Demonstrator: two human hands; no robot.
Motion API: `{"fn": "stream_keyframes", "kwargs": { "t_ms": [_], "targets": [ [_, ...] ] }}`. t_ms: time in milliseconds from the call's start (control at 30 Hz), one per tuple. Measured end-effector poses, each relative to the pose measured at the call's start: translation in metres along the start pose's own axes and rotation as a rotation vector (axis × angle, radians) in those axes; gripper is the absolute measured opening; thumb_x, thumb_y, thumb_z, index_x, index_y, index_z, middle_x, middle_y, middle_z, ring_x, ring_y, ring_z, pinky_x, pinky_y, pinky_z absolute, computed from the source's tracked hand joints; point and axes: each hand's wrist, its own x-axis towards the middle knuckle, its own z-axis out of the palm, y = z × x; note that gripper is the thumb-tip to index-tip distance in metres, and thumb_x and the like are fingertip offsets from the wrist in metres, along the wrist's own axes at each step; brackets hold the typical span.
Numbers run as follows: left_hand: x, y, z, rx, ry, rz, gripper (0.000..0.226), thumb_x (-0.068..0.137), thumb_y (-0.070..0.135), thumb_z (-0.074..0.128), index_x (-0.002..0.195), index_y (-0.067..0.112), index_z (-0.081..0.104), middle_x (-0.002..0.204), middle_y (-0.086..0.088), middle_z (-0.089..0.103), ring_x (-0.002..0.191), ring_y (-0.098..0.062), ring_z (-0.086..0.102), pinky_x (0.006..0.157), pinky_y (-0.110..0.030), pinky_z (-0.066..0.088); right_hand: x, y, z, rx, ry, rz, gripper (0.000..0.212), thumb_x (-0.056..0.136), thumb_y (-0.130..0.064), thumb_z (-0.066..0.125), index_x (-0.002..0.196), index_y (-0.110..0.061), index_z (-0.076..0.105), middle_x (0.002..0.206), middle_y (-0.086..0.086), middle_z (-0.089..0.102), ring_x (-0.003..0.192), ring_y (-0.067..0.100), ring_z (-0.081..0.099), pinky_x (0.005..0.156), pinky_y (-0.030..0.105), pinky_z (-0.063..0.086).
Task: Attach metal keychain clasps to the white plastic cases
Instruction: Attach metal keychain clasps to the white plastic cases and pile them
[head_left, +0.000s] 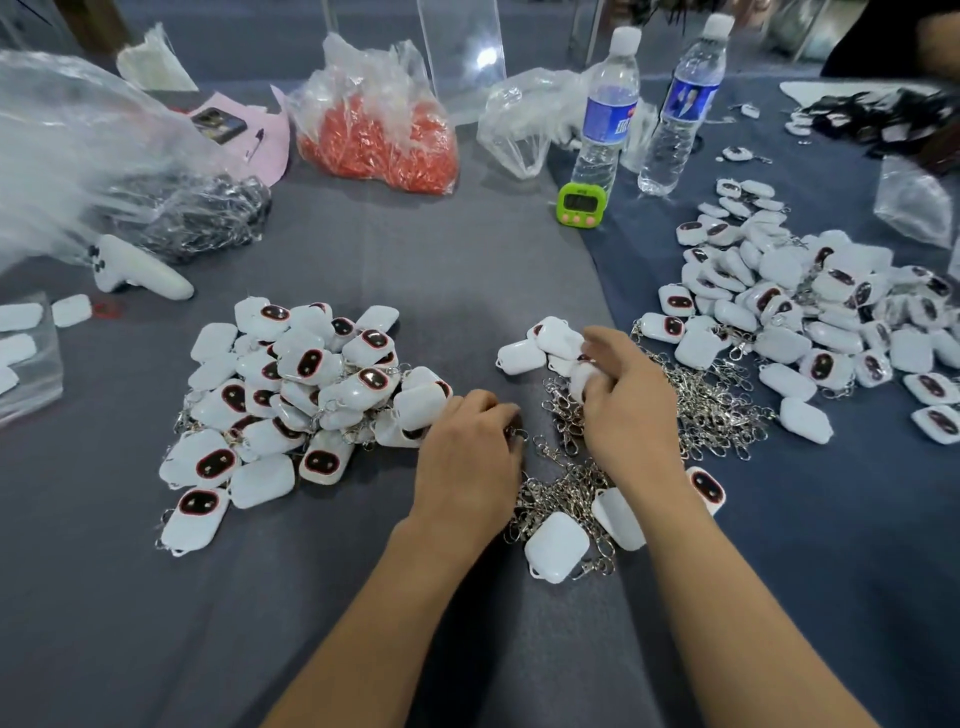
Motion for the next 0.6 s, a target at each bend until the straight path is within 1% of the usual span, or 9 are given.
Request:
{"fn": "stream_keyframes", "kwargs": {
  "t_ms": [100, 200, 267, 333, 400, 467, 500, 567, 600],
  "targets": [
    [0.009, -0.003, -0.001, 0.004, -0.046, -0.026, 0.015, 0.092, 0.028, 0.067, 0.105, 0.029, 0.075, 0.104, 0.007, 0.065, 0.1, -0.018, 0.057, 0.083, -0.034, 0.047, -0.008, -0.005, 0.004, 0.14, -0.123, -0.031, 0.052, 0.089, 0.008, 0.047, 0.125, -0.026, 0.064, 0.116, -0.011, 0.071, 0.114, -0.009, 0.063, 0.107, 0.023, 0.047],
    [0.008, -0.006, -0.001, -0.089, -0.019, -0.021, 0.009, 0.09, 0.026, 0.07, 0.096, 0.027, 0.075, 0.099, 0.007, 0.068, 0.095, -0.017, 0.06, 0.083, -0.037, 0.048, -0.011, -0.003, 0.01, 0.119, -0.202, -0.078, 0.047, 0.09, 0.008, 0.055, 0.123, -0.023, 0.068, 0.118, -0.005, 0.073, 0.112, -0.001, 0.066, 0.105, 0.026, 0.05],
    [0.004, -0.008, 0.001, -0.151, 0.045, -0.03, 0.005, 0.09, 0.026, 0.069, 0.093, 0.027, 0.073, 0.093, 0.008, 0.07, 0.089, -0.015, 0.061, 0.078, -0.034, 0.046, -0.012, 0.001, 0.014, -0.045, -0.201, -0.141, 0.043, 0.092, 0.001, 0.057, 0.119, -0.03, 0.07, 0.114, -0.005, 0.074, 0.106, 0.008, 0.068, 0.096, 0.019, 0.049],
    [0.003, -0.009, 0.003, -0.174, 0.107, -0.074, 0.002, 0.092, 0.029, 0.066, 0.094, 0.028, 0.067, 0.085, 0.009, 0.07, 0.081, -0.013, 0.059, 0.07, -0.033, 0.042, -0.012, 0.003, 0.018, -0.149, -0.194, -0.163, 0.048, 0.089, 0.001, 0.054, 0.117, -0.035, 0.071, 0.106, -0.003, 0.074, 0.099, 0.014, 0.065, 0.081, 0.01, 0.043],
    [0.004, -0.013, 0.004, -0.196, 0.145, -0.112, 0.001, 0.094, 0.028, 0.063, 0.094, 0.028, 0.063, 0.083, 0.009, 0.067, 0.078, -0.014, 0.058, 0.068, -0.033, 0.042, -0.01, 0.006, 0.021, -0.172, -0.195, -0.153, 0.05, 0.09, 0.001, 0.053, 0.117, -0.036, 0.071, 0.106, 0.001, 0.073, 0.096, 0.017, 0.062, 0.076, 0.013, 0.04],
    [0.01, -0.02, 0.001, -0.215, 0.19, -0.133, 0.005, 0.095, 0.023, 0.061, 0.092, 0.027, 0.06, 0.084, 0.009, 0.064, 0.079, -0.015, 0.057, 0.069, -0.033, 0.043, -0.01, 0.005, 0.025, -0.166, -0.169, -0.161, 0.048, 0.093, -0.001, 0.053, 0.119, -0.037, 0.07, 0.11, 0.001, 0.073, 0.099, 0.017, 0.061, 0.079, 0.015, 0.04],
    [0.012, -0.025, -0.001, -0.212, 0.221, -0.148, 0.006, 0.095, 0.021, 0.061, 0.09, 0.026, 0.06, 0.084, 0.009, 0.063, 0.079, -0.015, 0.056, 0.069, -0.033, 0.041, -0.011, 0.004, 0.026, -0.147, -0.15, -0.177, 0.048, 0.094, 0.0, 0.054, 0.121, -0.036, 0.07, 0.113, -0.001, 0.073, 0.102, 0.014, 0.061, 0.082, 0.012, 0.04],
    [0.015, -0.031, -0.005, -0.188, 0.273, -0.17, 0.007, 0.094, 0.02, 0.062, 0.088, 0.024, 0.06, 0.083, 0.009, 0.062, 0.079, -0.015, 0.055, 0.069, -0.03, 0.037, -0.013, 0.0, 0.028, -0.052, -0.098, -0.213, 0.048, 0.094, 0.001, 0.057, 0.127, -0.032, 0.067, 0.118, -0.009, 0.073, 0.108, 0.003, 0.06, 0.088, 0.002, 0.037],
    [0.016, -0.033, -0.007, -0.172, 0.285, -0.167, 0.007, 0.093, 0.02, 0.064, 0.088, 0.025, 0.061, 0.083, 0.009, 0.063, 0.079, -0.015, 0.055, 0.07, -0.03, 0.036, -0.013, -0.001, 0.029, 0.021, -0.08, -0.214, 0.05, 0.093, 0.001, 0.059, 0.13, -0.033, 0.065, 0.12, -0.013, 0.071, 0.11, -0.003, 0.06, 0.092, 0.001, 0.037]
  ]
}}
